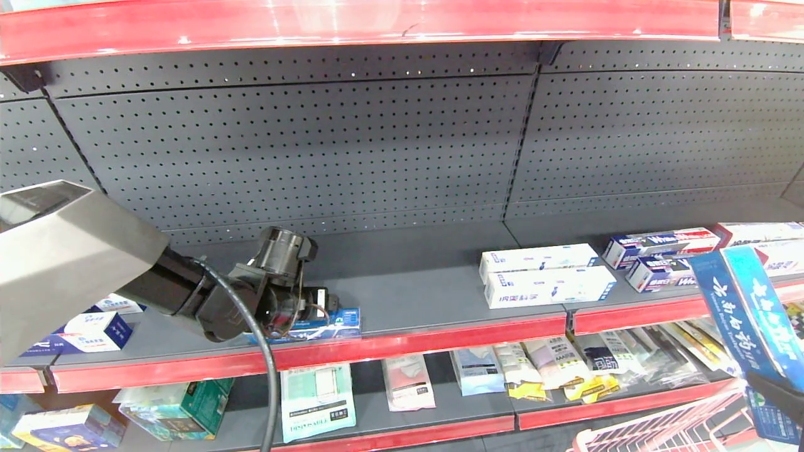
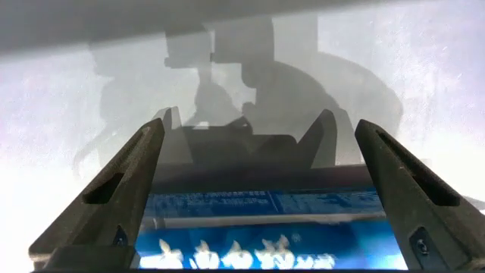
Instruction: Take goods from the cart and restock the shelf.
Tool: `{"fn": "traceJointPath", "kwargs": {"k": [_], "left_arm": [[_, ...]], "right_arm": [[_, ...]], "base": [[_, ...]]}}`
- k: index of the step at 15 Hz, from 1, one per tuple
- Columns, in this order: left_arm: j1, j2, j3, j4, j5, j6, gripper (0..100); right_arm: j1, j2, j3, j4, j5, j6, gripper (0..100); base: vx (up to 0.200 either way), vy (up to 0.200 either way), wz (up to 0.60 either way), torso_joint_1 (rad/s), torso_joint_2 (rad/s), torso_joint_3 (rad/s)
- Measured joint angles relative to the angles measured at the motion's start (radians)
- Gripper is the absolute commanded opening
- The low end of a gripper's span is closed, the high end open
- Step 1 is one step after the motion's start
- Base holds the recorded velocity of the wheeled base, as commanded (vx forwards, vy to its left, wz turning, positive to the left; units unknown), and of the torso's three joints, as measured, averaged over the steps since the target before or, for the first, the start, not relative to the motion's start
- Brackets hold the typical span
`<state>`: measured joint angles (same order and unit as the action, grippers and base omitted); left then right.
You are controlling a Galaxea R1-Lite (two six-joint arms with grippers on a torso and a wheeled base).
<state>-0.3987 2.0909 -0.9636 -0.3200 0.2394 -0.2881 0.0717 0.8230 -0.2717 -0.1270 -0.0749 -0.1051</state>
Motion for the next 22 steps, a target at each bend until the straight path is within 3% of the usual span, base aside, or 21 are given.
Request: {"fn": "traceJointPath", "kwargs": {"k": [9, 20, 22], "left_arm": [[0.005, -0.006, 0.000, -0.015, -0.009, -0.012, 100], [-0.013, -0.008, 0.011, -0.021, -0.067, 0.013, 100], [-0.013, -0.008, 0.009, -0.061, -0.058, 0.013, 100]], "right_arm": [[0.000, 0.000, 0.000, 0.000, 0.000, 0.000, 0], [0.000, 0.000, 0.000, 0.000, -0.001, 0.000, 0], [0.000, 0.000, 0.000, 0.000, -0.001, 0.000, 0]], "base": [[0.000, 0.000, 0.00, 0.000, 0.00, 0.000], [0.000, 0.000, 0.00, 0.000, 0.00, 0.000], [0.000, 0.000, 0.00, 0.000, 0.00, 0.000]]}}
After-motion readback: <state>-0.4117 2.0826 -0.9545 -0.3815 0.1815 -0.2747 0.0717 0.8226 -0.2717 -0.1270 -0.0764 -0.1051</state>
